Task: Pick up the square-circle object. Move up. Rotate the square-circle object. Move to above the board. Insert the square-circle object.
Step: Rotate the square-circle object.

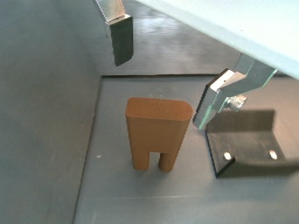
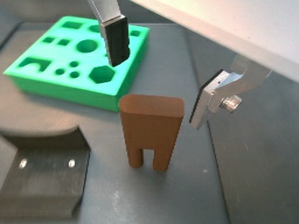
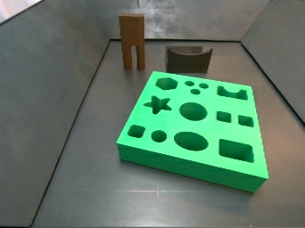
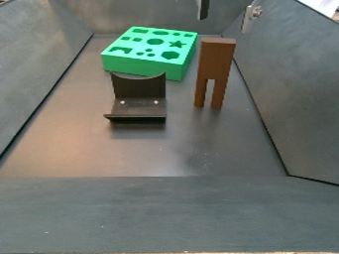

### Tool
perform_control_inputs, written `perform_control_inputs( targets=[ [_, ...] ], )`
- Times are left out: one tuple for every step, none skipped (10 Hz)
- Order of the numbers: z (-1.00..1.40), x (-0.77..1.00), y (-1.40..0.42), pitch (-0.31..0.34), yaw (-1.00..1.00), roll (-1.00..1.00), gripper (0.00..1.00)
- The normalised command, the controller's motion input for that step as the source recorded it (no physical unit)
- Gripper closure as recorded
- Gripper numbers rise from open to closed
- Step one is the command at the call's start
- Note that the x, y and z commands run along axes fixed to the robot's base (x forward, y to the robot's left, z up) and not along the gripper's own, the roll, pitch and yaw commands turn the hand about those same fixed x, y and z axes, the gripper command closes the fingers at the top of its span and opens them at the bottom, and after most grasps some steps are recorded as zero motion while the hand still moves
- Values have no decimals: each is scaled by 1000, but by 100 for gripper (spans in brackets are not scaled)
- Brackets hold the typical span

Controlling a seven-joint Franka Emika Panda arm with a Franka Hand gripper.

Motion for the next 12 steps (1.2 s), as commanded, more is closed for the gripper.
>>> perform_control_inputs(
  targets=[
    [-27, 34, 12, 18, 1000, 8, 0],
    [-27, 34, 11, 20, 1000, 9, 0],
    [-27, 34, 11, 21, 1000, 9, 0],
    [-26, 34, 11, 25, 1000, 11, 0],
    [-26, 34, 11, 27, 1000, 12, 0],
    [-25, 34, 11, 32, 1000, 14, 0],
    [-24, 35, 10, 37, 1000, 17, 0],
    [-23, 35, 10, 48, 1000, 22, 0],
    [-22, 35, 10, 54, 974, 25, 0],
    [-19, 36, 10, 52, 542, 25, 0],
    [-17, 37, 10, 51, 394, 25, 0],
    [-14, 38, 10, 49, 210, 25, 0]
  ],
)
